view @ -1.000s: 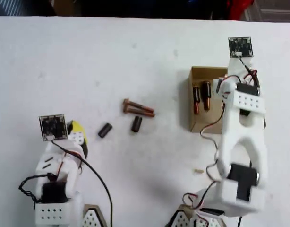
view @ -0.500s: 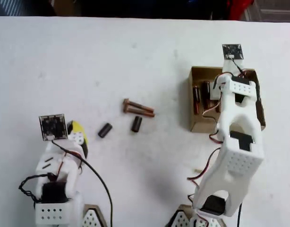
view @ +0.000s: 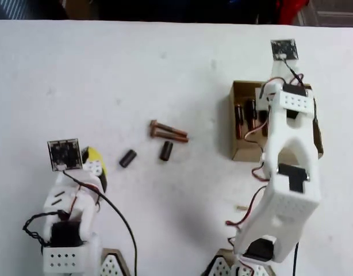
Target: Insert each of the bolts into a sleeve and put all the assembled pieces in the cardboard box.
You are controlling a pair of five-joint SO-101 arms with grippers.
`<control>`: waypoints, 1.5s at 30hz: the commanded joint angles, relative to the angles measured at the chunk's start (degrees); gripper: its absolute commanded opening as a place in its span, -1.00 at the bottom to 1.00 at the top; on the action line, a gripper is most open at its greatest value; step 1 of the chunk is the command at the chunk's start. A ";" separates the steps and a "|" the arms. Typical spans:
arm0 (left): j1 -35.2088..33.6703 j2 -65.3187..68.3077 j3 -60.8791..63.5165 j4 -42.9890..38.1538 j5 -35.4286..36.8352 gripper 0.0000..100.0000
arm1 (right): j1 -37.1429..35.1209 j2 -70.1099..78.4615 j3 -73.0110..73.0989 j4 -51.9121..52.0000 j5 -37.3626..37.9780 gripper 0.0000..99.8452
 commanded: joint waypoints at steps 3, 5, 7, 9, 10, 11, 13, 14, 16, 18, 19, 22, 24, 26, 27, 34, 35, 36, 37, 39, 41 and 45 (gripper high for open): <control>-0.66 -1.19 -0.09 -1.76 -0.70 -0.95 | -4.88 -11.21 -2.81 7.96 0.26 -0.62; -0.66 -1.19 -0.09 -1.76 -0.70 -0.95 | -6.73 -13.67 -2.81 11.38 0.18 -0.62; -0.66 -1.19 -0.09 -1.76 -0.70 -0.95 | -8.66 -16.22 -2.81 14.55 0.18 -0.62; -0.66 -1.19 -0.09 -1.76 -0.70 -0.95 | -10.77 -18.59 -2.73 18.15 0.18 -0.62; -0.75 -1.19 -0.09 -1.76 -0.70 -0.95 | -11.91 -19.56 -2.73 20.09 0.09 -0.62; -0.75 -1.19 -0.09 -1.76 -0.70 -0.95 | -13.14 -20.53 -2.73 22.20 0.09 -0.62; -0.75 -1.19 -0.09 -1.76 -0.70 -0.95 | -15.60 -22.29 -2.73 26.24 0.09 -0.62; -0.75 -1.19 -0.09 -1.76 -0.70 -0.95 | -16.84 -23.08 -2.73 28.00 0.00 -0.62; -0.75 -1.19 -0.09 -1.76 -0.70 -0.95 | -19.47 -24.66 -2.73 31.34 -2.64 -0.62; -0.75 -1.19 -0.09 -1.32 -0.70 -0.95 | -22.02 -25.98 -2.73 34.15 -9.05 -0.62; -0.75 -1.19 -0.09 -0.79 -0.70 -0.95 | -23.25 -26.59 -2.73 35.21 -12.04 -0.62; -0.75 -1.19 -0.09 -0.18 -0.70 -0.95 | -26.95 -28.18 -2.73 37.49 -16.88 -0.62; -0.75 -1.19 -0.09 -0.18 -0.70 -0.95 | -29.49 -28.97 -2.73 38.90 -17.32 -0.62; -0.75 -1.19 -0.09 -0.18 -0.70 -0.95 | -32.13 -29.67 -2.73 40.31 -17.32 -0.62; -0.75 -1.19 -0.09 -0.18 -0.70 -0.95 | -33.27 -30.02 -2.73 41.01 -17.32 -0.62; -0.75 -1.19 -0.09 -0.18 -0.70 -0.95 | -38.29 -32.66 -2.73 43.91 -23.47 -0.62; -0.75 -1.19 -0.09 -0.18 -0.70 -0.95 | -38.90 -33.01 -2.73 44.18 -24.70 -0.62; -0.75 -1.19 -0.09 -0.18 -0.70 -0.95 | -39.60 -33.27 -2.73 44.18 -25.41 -0.62; -0.75 -1.19 -0.09 -0.18 -0.70 -0.95 | -40.40 -33.36 -2.73 44.18 -25.93 -0.62; -0.75 -1.19 -0.09 -0.18 -0.70 -0.95 | -41.80 -33.10 -2.64 44.18 -26.37 -0.62; -0.75 -1.19 -0.09 -0.18 -0.70 -0.95 | -42.95 -32.84 -1.76 43.74 -26.37 -0.62; -0.75 -1.19 -0.09 -0.18 -0.70 -0.95 | -43.65 -32.84 3.87 39.60 -26.37 -0.62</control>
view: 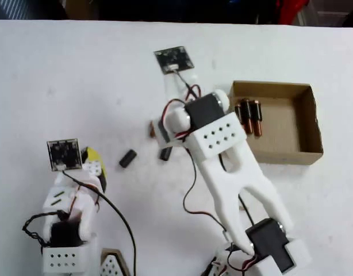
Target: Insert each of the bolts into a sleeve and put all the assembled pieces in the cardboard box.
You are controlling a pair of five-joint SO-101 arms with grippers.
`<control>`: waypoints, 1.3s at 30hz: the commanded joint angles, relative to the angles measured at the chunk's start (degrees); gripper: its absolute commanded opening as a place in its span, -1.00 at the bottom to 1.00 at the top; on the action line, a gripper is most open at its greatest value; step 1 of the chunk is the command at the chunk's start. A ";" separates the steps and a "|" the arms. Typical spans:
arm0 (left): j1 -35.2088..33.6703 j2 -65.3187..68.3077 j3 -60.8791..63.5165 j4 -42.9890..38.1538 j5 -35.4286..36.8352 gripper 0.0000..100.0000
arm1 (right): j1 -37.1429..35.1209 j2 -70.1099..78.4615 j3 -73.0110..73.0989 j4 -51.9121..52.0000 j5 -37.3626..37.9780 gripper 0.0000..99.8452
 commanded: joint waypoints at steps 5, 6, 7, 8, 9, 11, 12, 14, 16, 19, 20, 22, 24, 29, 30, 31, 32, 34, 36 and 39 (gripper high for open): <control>-0.31 -1.19 -0.09 -0.18 -0.35 -0.95 | -0.31 -1.89 12.22 -13.41 -0.53 -0.62; -0.31 -1.19 -0.09 -0.18 -0.35 -0.95 | -0.31 -1.89 13.98 -15.43 -0.53 -0.62; -0.31 -1.19 -0.09 -0.18 -0.35 -0.95 | -0.31 -1.89 15.56 -17.63 -0.53 -0.62; -0.31 -1.19 -0.09 -0.18 -0.35 -0.95 | -0.31 -1.89 16.97 -19.74 -0.62 -0.62; -0.31 -1.19 -0.09 -0.18 -0.35 -0.95 | -0.31 -1.89 18.29 -21.67 -1.85 -0.62; -0.31 -1.19 -0.09 -0.18 -0.35 -0.95 | -0.31 -1.89 20.48 -24.22 -5.89 -0.62; -0.31 -1.19 -0.09 -0.18 -0.35 -0.95 | -0.48 -1.89 21.36 -25.19 -7.47 -0.62; -0.31 -1.19 -0.09 -0.18 -0.35 -0.95 | -0.66 -1.89 22.77 -27.47 -9.41 -0.62; -0.31 -1.19 -0.09 -0.18 -0.35 -0.95 | -0.66 -1.80 24.35 -30.37 -10.37 -0.62; -0.31 -1.19 -0.09 -0.18 -0.35 -0.95 | -0.66 -0.31 26.64 -34.77 -11.52 -0.62; -0.31 -1.19 -0.09 -0.18 -0.35 -0.95 | -0.75 1.01 26.73 -35.82 -11.52 -0.62; -0.31 -1.19 -0.09 -0.18 -0.35 -0.95 | -0.75 4.53 26.46 -37.32 -11.52 -0.63; -0.31 -1.19 -0.09 -0.18 -0.35 -0.95 | -0.75 8.22 25.58 -38.55 -11.52 -0.63; -0.31 -1.19 -0.09 -0.18 -0.35 -0.95 | -0.84 15.52 22.15 -38.81 -12.40 -0.70; -0.31 -1.19 -0.09 -0.18 -0.35 -0.95 | -1.10 16.66 21.54 -38.90 -12.48 -0.73; -0.31 -1.19 -0.09 -0.18 -0.35 -0.95 | -1.27 17.36 21.01 -38.90 -12.13 -0.76; -0.31 -1.19 -0.09 -0.18 -0.35 -0.95 | -1.36 18.24 20.22 -38.90 -12.13 -0.76; -0.31 -1.19 -0.09 -0.18 -0.35 -0.95 | -1.27 19.38 18.90 -38.90 -12.13 -0.74; -0.31 -1.19 -0.09 -0.18 -0.35 -0.95 | -1.10 20.35 18.11 -38.90 -12.13 -0.73; -0.31 -1.19 -0.09 -0.18 -0.35 -0.95 | -1.10 22.02 17.76 -39.25 -12.13 -0.73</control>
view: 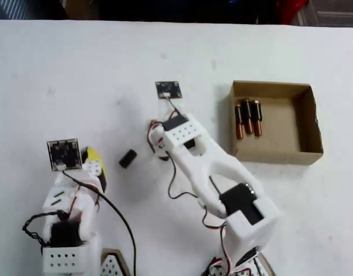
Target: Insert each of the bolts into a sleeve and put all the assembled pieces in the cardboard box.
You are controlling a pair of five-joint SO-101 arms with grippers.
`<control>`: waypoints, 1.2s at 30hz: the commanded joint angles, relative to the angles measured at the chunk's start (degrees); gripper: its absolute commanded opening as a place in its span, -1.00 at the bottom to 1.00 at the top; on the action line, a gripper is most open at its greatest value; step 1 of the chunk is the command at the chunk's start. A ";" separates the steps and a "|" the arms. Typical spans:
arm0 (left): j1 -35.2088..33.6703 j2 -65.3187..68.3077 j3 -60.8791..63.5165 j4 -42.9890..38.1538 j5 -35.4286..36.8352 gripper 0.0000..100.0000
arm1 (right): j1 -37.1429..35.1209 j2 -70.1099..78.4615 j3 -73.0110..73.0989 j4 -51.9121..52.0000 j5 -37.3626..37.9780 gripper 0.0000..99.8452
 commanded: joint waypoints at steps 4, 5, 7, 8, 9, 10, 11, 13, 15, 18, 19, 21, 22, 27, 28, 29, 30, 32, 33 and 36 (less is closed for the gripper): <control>-0.31 -1.19 -0.09 -0.18 -0.35 -0.95 | -0.04 2.68 -2.73 -3.74 -0.35 -0.74; -0.31 -1.19 -0.09 -0.18 -0.35 -0.95 | -0.04 3.03 -2.73 -3.91 -0.35 -0.74; -0.31 -1.19 -0.09 -0.18 -0.35 -0.95 | -0.04 3.47 -2.81 -3.91 -0.35 -0.74; -0.31 -1.19 -0.09 -0.18 -0.35 -0.95 | -0.04 3.82 -3.08 -3.74 -0.35 -0.74; -0.31 -1.19 -0.09 -0.18 -0.35 -0.95 | 0.04 4.00 -3.25 -3.65 -0.35 -0.74; -0.31 -1.19 -0.09 -0.18 -0.35 -0.95 | 0.48 4.00 -3.16 -3.47 -0.35 -0.74; -0.31 -1.19 -0.09 -0.18 -0.35 -0.95 | 1.19 3.91 -3.16 -3.30 -0.35 -0.74; -0.31 -1.19 -0.09 -0.18 -0.35 -0.95 | 2.59 3.91 -3.52 -1.63 -0.35 -0.76; -0.31 -1.19 -0.09 -0.18 -0.35 -0.95 | 3.56 3.91 -3.52 -0.57 -0.18 -0.86; -0.31 -1.19 -0.09 -0.18 -0.35 -0.95 | 3.56 4.00 -3.25 -0.31 3.69 -0.98; -0.31 -1.19 -0.09 -0.18 -0.35 -0.95 | 3.38 4.00 -3.25 -0.13 4.75 -0.96; -0.31 -1.19 -0.09 -0.18 -0.35 -0.95 | 3.21 4.00 -3.25 1.89 6.59 -0.96; -0.31 -1.19 -0.09 -0.18 -0.35 -0.95 | 3.21 3.91 -3.43 3.21 7.74 -0.97; -0.31 -1.19 -0.09 -0.09 -0.35 -0.95 | 4.62 2.15 -3.60 7.96 21.10 -0.97; -0.31 -1.19 -0.09 -0.09 -0.35 -0.95 | 4.97 1.54 -3.60 8.22 23.38 -0.97; -0.31 -1.10 -0.09 -0.09 -0.35 -0.95 | 5.14 0.57 -3.60 8.40 25.05 -0.97; -0.31 -1.10 -0.09 -0.09 -0.35 -0.95 | 5.58 -0.66 -3.60 8.57 26.29 -0.97; -0.31 -1.10 -0.09 0.00 -0.35 -0.95 | 6.37 -4.35 -3.60 8.66 27.34 -0.97; -0.31 -1.10 -0.09 0.70 -0.35 -0.95 | 6.90 -6.73 -3.34 9.19 27.25 -0.97; -0.31 -1.10 -0.09 1.85 -0.35 -0.95 | 7.34 -14.46 -3.25 12.35 27.43 -0.97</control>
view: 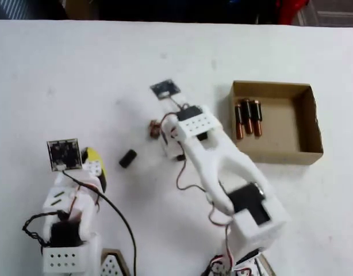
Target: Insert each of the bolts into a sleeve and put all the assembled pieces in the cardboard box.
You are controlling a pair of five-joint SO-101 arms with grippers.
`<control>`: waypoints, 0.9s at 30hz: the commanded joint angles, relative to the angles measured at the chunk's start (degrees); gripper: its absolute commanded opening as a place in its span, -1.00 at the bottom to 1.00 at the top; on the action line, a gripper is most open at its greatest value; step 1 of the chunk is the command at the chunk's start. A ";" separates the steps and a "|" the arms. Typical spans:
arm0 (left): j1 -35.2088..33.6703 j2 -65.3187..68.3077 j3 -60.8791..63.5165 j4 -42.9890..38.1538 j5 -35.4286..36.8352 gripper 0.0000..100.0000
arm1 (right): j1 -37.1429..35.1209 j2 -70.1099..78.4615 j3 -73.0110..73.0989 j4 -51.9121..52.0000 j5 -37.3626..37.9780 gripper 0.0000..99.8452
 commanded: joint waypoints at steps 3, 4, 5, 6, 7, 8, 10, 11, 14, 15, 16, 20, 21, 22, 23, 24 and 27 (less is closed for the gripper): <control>-0.31 -1.10 -0.09 1.32 -0.35 -0.95 | 0.75 -16.84 -1.05 6.20 1.23 -0.97; -0.22 -1.10 -0.09 1.32 -0.35 -0.95 | 0.66 -19.30 -1.05 7.25 1.23 -0.97; -0.22 -1.10 -0.09 1.32 -0.35 -0.95 | 0.66 -21.58 -1.05 8.31 1.23 -0.97; -0.22 -1.10 -0.09 1.32 -0.35 -0.95 | 0.92 -24.04 -1.05 9.27 1.23 -0.97; -0.22 -1.10 -0.09 1.32 -0.35 -0.95 | 1.01 -26.51 -1.05 10.07 1.23 -0.97; -0.22 -1.10 -0.09 1.32 -0.35 -0.95 | 1.19 -28.79 -1.05 10.77 1.32 -0.97; -0.22 -1.10 -0.09 1.32 -0.35 -0.95 | 2.42 -32.66 -1.05 11.91 1.32 -0.97; -0.22 -1.10 -0.09 1.32 -0.35 -0.95 | 2.95 -34.42 -0.97 12.09 1.41 -0.97; -0.22 -1.10 -0.09 1.32 -0.35 -0.95 | 4.70 -39.60 1.23 12.09 5.98 -0.97; -0.22 -1.10 -0.09 1.32 -0.35 -0.95 | 5.14 -41.36 2.29 12.09 8.18 -0.97; -0.22 -1.10 -0.09 1.32 -0.35 -0.95 | 5.14 -43.03 3.78 12.00 10.02 -0.97; -0.22 -1.10 -0.09 1.41 -0.35 -0.95 | 6.02 -49.89 10.29 10.42 11.34 -0.97; -0.22 -1.10 -0.09 1.41 -0.35 -0.95 | 6.11 -51.65 12.48 9.10 11.34 -0.97; -0.22 -1.10 -0.09 1.41 -0.35 -0.95 | 6.29 -53.49 15.03 7.78 11.34 -0.97; -0.22 -1.10 -0.09 1.85 -0.35 -0.95 | 6.20 -55.34 18.02 6.02 11.34 -0.97; -0.22 -1.10 -0.09 2.29 -0.35 -0.95 | 6.20 -57.36 21.10 3.91 11.34 -0.97; -0.22 -1.10 -0.09 2.64 -1.32 -0.95 | 6.55 -63.16 31.38 -3.21 11.78 -0.97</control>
